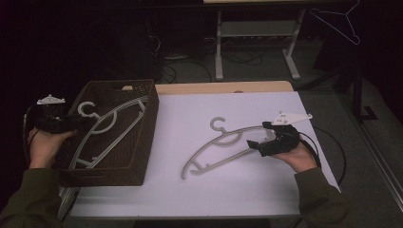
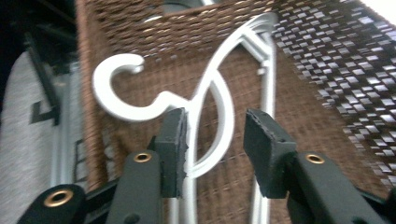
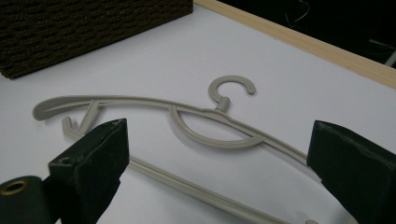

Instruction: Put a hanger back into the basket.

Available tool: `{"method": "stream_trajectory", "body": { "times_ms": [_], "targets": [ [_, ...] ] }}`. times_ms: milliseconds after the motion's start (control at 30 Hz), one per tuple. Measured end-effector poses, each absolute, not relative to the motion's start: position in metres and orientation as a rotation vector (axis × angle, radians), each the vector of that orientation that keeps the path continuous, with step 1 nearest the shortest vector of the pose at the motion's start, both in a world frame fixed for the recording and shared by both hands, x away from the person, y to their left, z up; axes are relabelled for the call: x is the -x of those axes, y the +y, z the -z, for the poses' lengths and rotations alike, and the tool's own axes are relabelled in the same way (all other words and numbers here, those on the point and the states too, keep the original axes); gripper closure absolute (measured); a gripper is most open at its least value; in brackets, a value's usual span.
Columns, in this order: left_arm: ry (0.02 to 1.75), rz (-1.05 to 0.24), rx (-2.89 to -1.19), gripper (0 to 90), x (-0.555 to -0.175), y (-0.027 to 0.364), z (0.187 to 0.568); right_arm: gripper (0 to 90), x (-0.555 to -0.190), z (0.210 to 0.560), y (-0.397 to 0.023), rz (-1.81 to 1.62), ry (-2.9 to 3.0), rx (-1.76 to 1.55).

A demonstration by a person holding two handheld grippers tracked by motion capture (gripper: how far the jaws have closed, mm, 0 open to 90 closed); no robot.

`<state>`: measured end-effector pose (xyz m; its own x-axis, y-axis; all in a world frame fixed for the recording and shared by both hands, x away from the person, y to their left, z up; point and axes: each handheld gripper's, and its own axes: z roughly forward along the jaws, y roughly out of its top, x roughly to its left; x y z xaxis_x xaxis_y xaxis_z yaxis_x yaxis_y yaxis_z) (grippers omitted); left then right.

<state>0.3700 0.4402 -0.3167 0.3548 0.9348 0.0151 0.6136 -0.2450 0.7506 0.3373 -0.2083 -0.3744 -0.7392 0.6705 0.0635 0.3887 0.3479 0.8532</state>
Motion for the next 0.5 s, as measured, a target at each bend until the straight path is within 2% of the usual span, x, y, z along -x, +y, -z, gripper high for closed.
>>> {"method": "stream_trajectory", "body": {
  "times_ms": [267, 500],
  "targets": [
    [1.213, -0.567, -1.943, 39.1, -0.369, 0.409, 0.300, 5.0, -0.336, 0.374, -0.209, -1.343, 2.314, -0.943],
    [1.086, -0.495, -1.941, 29.8, -0.370, 0.369, 0.291, 5.0, -0.336, 0.374, -0.209, -1.338, 2.312, -0.944]
  ]
}}
